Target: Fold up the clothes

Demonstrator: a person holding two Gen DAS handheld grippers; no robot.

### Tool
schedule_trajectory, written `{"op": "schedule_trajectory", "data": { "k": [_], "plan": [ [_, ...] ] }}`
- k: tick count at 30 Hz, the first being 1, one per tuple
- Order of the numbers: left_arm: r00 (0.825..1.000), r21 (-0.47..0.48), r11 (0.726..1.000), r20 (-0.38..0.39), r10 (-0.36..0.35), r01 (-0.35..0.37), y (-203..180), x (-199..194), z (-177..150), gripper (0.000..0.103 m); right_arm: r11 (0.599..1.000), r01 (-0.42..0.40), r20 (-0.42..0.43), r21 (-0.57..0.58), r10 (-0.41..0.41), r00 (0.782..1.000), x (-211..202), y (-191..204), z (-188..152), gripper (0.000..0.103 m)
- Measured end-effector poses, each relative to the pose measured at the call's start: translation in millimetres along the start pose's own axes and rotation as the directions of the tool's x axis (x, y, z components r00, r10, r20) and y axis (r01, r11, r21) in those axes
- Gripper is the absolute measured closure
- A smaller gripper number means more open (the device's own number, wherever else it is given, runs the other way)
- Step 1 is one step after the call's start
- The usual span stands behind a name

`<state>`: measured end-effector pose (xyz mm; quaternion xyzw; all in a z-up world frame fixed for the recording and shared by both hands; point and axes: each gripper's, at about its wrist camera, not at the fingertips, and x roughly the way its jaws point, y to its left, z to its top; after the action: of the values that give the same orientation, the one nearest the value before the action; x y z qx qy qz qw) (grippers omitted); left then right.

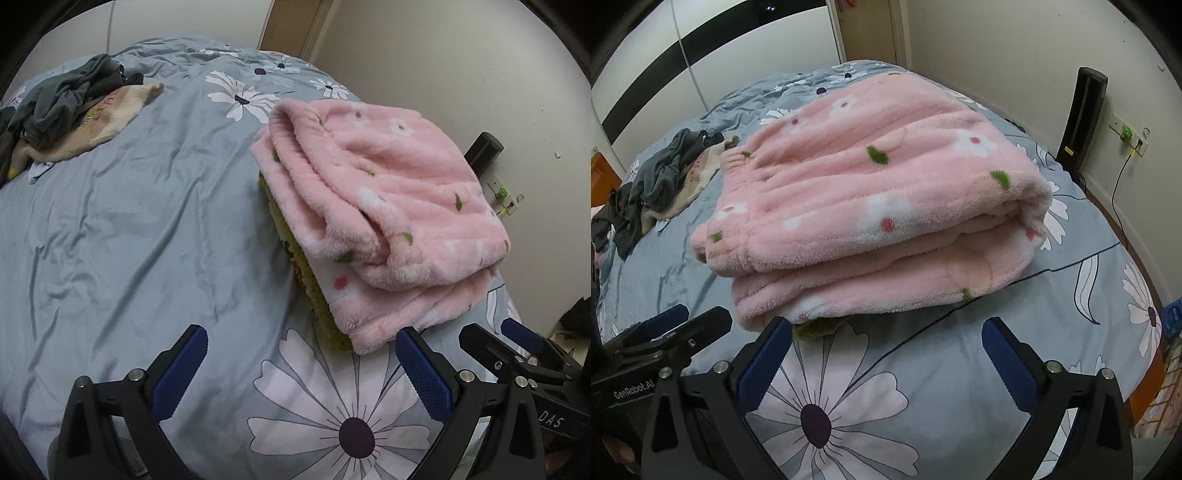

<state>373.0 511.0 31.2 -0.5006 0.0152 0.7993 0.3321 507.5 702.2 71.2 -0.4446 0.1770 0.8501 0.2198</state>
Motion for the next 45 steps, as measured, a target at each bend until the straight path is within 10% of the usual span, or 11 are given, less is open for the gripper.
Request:
{"op": "schedule_trajectory", "data": {
  "k": [45],
  "plan": [
    [0.996,0.144,0.985,0.017,0.090,-0.092,-18,36,-5,0.000,0.994,0.075,0.019,-0.085,-0.073,0.997,25,-5,6,0.000]
  ]
}}
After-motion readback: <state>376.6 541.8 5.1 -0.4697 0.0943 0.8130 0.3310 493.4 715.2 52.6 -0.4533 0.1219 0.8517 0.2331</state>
